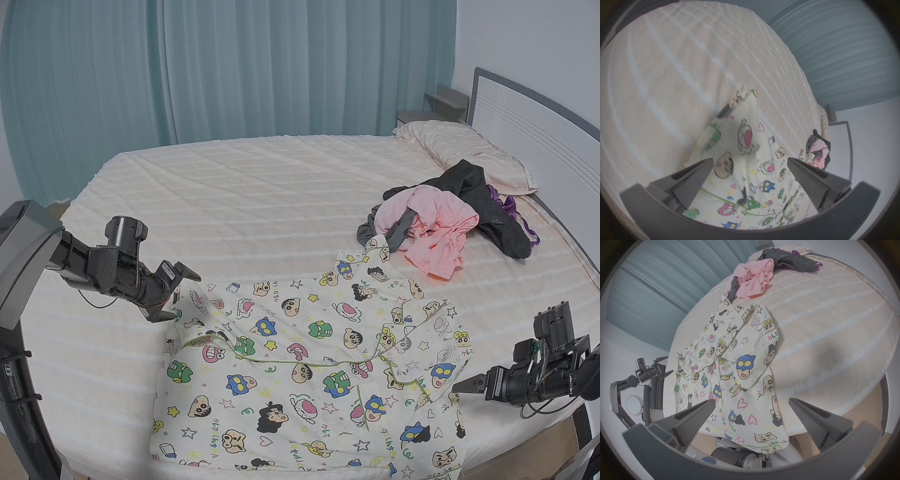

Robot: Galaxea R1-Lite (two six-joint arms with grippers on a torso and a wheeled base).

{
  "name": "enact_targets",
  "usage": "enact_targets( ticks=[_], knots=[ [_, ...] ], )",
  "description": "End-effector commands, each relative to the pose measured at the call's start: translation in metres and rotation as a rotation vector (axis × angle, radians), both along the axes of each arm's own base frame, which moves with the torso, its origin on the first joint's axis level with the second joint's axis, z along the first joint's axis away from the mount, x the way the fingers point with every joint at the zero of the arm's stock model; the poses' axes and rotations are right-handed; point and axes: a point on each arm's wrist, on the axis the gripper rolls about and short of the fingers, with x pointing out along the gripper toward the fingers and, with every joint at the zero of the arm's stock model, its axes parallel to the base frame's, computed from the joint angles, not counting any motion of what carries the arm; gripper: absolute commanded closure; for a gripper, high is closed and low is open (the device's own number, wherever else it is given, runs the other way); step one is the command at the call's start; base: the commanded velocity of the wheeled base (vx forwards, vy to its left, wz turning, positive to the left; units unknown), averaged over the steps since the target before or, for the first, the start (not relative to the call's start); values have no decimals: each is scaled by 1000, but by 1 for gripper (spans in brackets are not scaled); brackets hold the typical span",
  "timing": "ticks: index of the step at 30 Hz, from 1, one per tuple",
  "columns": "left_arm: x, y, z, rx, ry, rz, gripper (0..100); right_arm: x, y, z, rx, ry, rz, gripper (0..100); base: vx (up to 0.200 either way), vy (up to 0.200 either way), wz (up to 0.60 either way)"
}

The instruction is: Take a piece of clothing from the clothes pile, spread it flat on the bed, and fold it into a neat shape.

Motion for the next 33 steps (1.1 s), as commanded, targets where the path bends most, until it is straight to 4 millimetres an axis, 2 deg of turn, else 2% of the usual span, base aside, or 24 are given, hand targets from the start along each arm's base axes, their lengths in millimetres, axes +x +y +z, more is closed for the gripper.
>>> enact_targets(
  ticks=[1, 7, 13, 18, 26, 29, 33],
  knots=[
    [-43, -36, 11, -63, -54, 5, 0, -1, 1, 0, 1, 1, 7, 0, 0, 0, 0],
    [-63, -61, -2, -72, -71, 51, 0, -1, 1, 0, 1, -1, 9, 0, 0, 0, 0],
    [-69, -83, -20, -12, -104, 111, 0, -1, 1, 0, 1, -1, 7, 0, 0, 0, 0],
    [-75, -97, -26, 12, -102, 126, 0, -1, 1, 0, 2, -2, 7, 0, 0, 0, 0],
    [-75, -104, -37, 55, -114, 154, 0, -1, 1, 0, 0, -3, 7, 0, 0, 0, 0],
    [-63, -102, -47, 83, -168, 218, 0, -3, 1, 2, 3, -13, 10, 0, 0, 0, 0],
    [-56, -96, -70, 138, -172, 281, 0, -3, 1, 3, 3, -18, 9, 0, 0, 0, 0]
  ],
)
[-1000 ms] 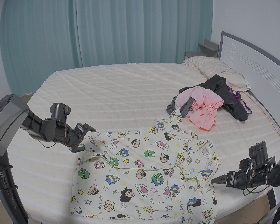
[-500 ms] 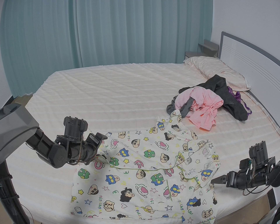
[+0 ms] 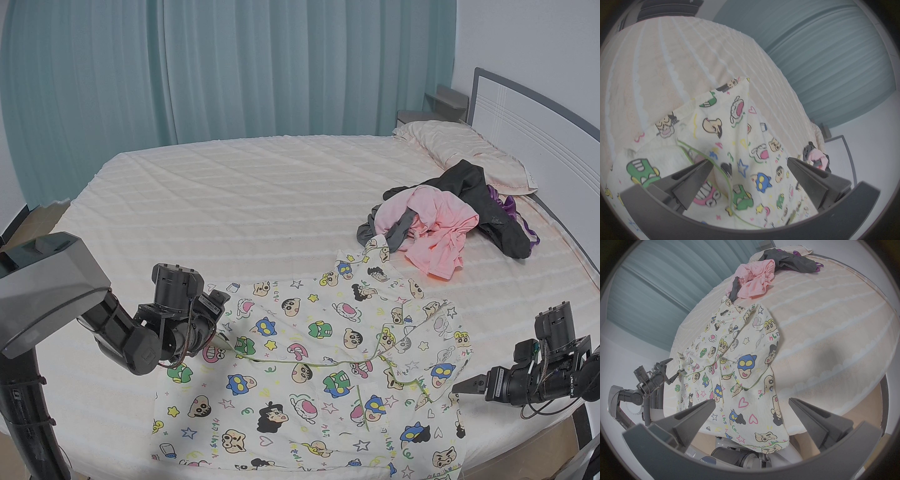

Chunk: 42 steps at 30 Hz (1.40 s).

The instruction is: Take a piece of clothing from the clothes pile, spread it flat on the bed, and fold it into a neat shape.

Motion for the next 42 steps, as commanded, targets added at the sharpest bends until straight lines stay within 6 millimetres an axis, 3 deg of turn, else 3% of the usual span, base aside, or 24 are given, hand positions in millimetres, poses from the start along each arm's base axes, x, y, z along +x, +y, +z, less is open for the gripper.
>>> enact_targets(
  ticks=[1, 9, 16, 23, 24, 28, 42],
  knots=[
    [8, 7, -32, 64, 32, 82, 0, -1, 0, 2, 2, -9, 3, 0, 0, 0, 0],
    [0, 20, -23, 135, -118, 170, 0, -3, 0, 1, 1, -7, 6, 0, 0, 0, 0],
    [-21, 30, -24, 218, -153, 192, 0, -3, 0, 1, 2, -8, 6, 0, 0, 0, 0],
    [-27, 32, -31, 226, -127, 186, 0, -5, 1, 4, 4, -21, 14, 0, 0, 0, 0],
    [-27, 32, -31, 226, -127, 186, 100, -5, 1, 4, 5, -24, 14, 0, 0, 0, 0],
    [-29, 33, -30, 229, -125, 186, 100, -6, 2, 5, 6, -27, 17, 0, 0, 0, 0],
    [-70, 42, -36, 313, -48, 193, 100, -7, 3, 4, 6, -23, 26, 0, 0, 0, 0]
  ],
)
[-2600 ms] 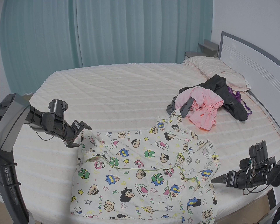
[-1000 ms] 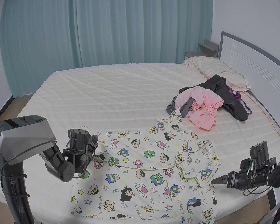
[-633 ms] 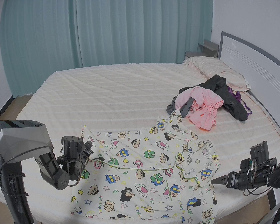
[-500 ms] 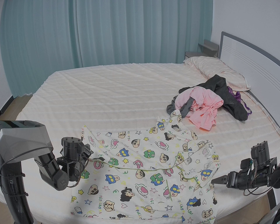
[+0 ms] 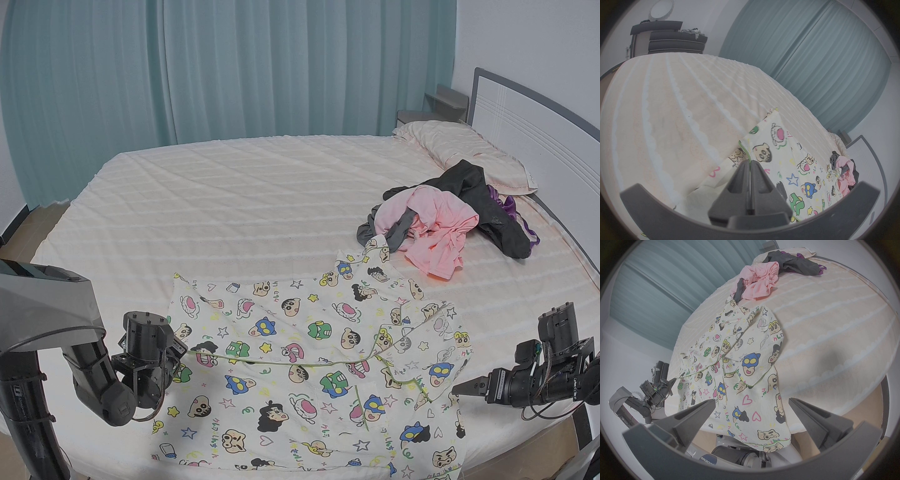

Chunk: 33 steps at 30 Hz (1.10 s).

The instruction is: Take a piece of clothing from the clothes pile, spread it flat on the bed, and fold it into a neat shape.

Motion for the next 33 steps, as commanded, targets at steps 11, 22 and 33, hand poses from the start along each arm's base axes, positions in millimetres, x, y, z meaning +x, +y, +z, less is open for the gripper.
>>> enact_targets(
  ticks=[11, 22, 33],
  knots=[
    [-24, 4, -3, 18, 27, -6, 100, -1, 1, 0, 0, -3, 4, 0, 0, 0, 0],
    [-35, 9, 26, -28, -68, -8, 0, 17, -9, 23, 24, -116, -67, 0, 0, 0, 0],
    [-46, 10, 30, -80, -58, -65, 0, 110, -44, -12, -64, -44, -151, 0, 0, 0, 0]
  ],
)
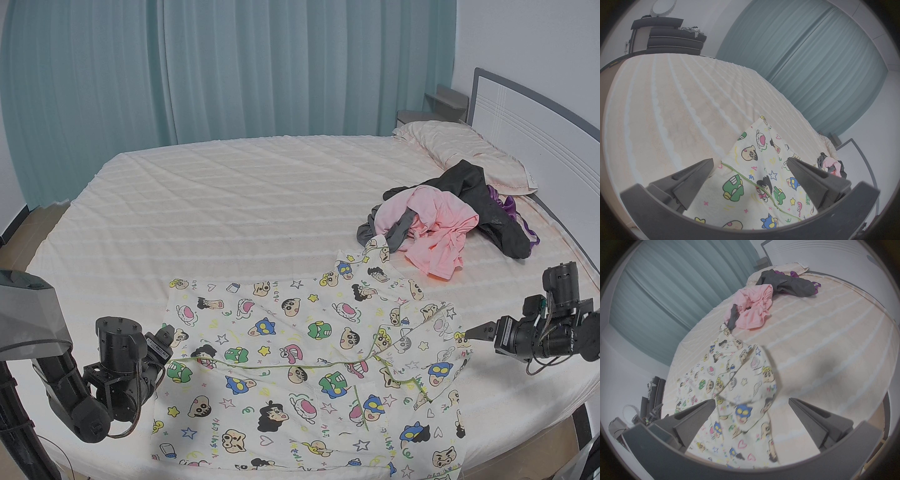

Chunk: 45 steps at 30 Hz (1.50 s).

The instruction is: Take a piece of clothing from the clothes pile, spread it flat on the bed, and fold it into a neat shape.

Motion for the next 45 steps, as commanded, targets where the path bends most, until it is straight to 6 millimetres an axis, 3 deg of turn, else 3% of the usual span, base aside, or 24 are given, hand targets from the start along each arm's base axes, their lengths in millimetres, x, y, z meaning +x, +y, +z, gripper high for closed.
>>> enact_targets(
  ticks=[1, 11, 12, 18, 26, 37, 41, 42, 45],
  knots=[
    [-5, 0, 4, -42, -3, -36, 0, 60, -20, -40, -45, 95, -32, 0, 0, 0, 0],
    [-6, 0, 4, -46, -1, -40, 0, 114, -5, -79, -26, 130, 32, 0, 0, 0, 0],
    [-5, 0, 4, -47, -2, -40, 0, 117, -5, -83, -24, 137, 32, 100, 0, 0, 0],
    [-6, 0, 4, -46, 1, -40, 0, 122, -10, -92, -27, 152, 15, 100, 0, 0, 0],
    [-6, 0, 3, -47, 5, -42, 0, 109, -44, -86, 10, 162, -78, 100, 0, 0, 0],
    [-9, -2, 2, -45, 11, -53, 0, 115, -48, -76, 72, 51, -150, 100, 0, 0, 0],
    [-11, -7, 2, -46, 13, -72, 0, 108, -45, -82, 57, 67, -130, 100, 0, 0, 0],
    [-13, -9, 2, -46, 13, -86, 0, 109, -44, -82, 62, 56, -128, 0, 0, 0, 0],
    [-17, -11, 3, -45, 16, -96, 0, 104, -44, -81, 61, 48, -128, 0, 0, 0, 0]
  ],
)
